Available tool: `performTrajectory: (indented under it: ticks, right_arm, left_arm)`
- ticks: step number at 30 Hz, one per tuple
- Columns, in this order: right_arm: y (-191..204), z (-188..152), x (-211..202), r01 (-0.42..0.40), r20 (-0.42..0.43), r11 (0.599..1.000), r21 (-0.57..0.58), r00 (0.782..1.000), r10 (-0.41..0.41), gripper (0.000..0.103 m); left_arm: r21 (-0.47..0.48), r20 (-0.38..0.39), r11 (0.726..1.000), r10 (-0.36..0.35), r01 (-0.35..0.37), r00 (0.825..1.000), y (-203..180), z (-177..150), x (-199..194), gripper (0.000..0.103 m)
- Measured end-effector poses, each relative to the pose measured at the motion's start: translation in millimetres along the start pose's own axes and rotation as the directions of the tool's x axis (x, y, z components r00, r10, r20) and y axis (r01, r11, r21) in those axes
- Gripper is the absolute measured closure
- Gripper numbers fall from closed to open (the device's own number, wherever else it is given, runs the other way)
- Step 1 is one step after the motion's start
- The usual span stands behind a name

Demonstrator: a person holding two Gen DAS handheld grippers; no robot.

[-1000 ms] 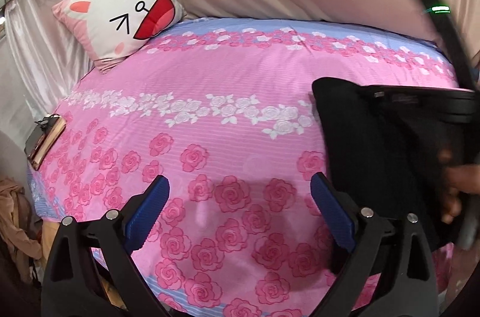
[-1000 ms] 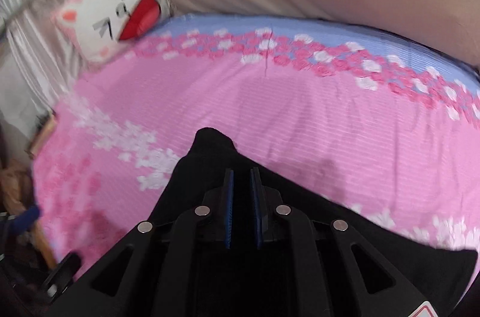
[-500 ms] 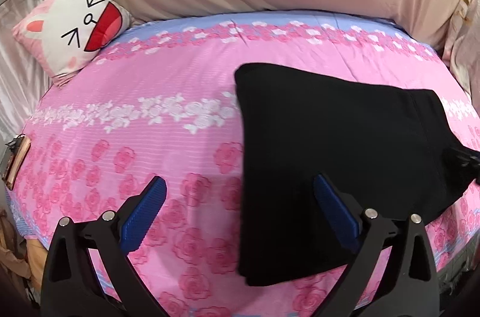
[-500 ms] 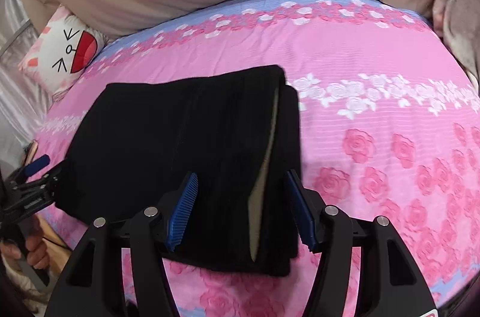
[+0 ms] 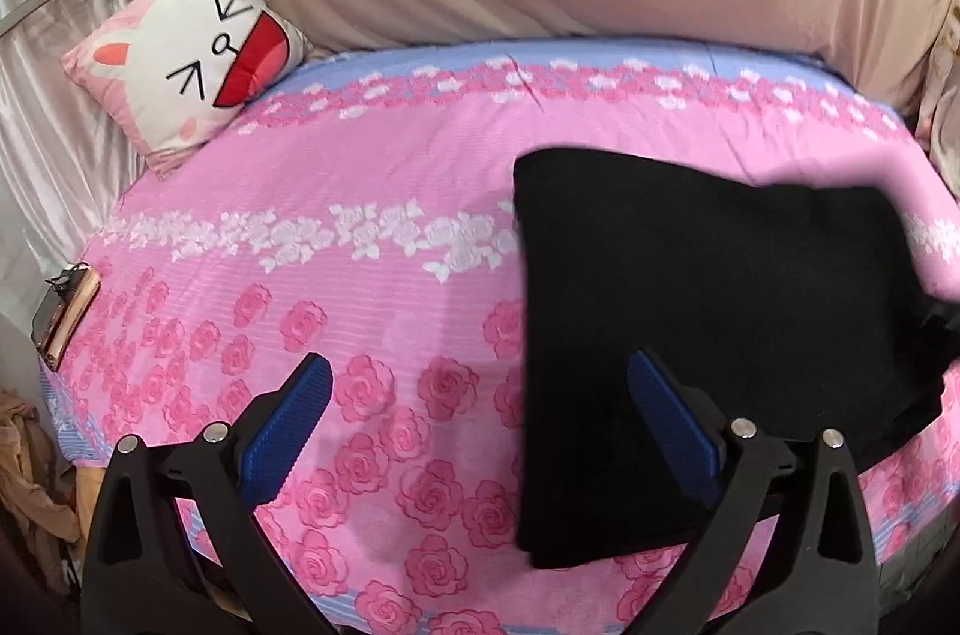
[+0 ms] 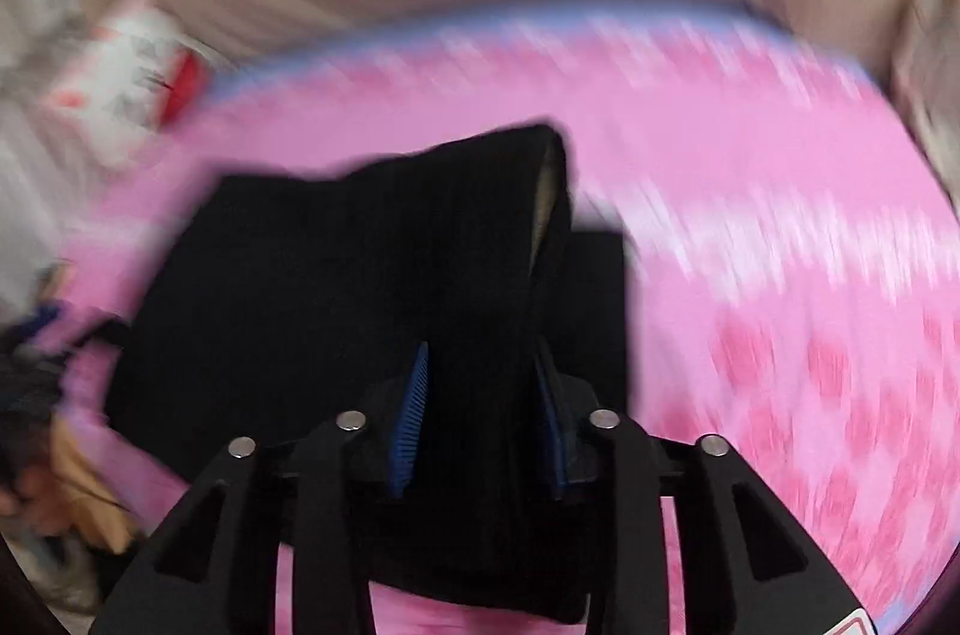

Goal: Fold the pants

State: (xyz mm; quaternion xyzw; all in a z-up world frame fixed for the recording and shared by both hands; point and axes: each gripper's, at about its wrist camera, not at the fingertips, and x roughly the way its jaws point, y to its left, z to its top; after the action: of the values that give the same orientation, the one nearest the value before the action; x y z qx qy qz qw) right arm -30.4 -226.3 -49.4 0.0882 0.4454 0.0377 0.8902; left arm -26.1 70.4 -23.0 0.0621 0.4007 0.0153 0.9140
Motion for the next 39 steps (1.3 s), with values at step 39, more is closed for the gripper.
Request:
performTrajectory:
  ticks: [39]
  right_arm:
    - [49,-4,-21,0.102,0.049,0.990,-0.094,0.994,-0.098,0.089]
  left_arm:
    - [-0.029,0.007,0.999,0.035,-0.035,0.999,22,2,3,0.006]
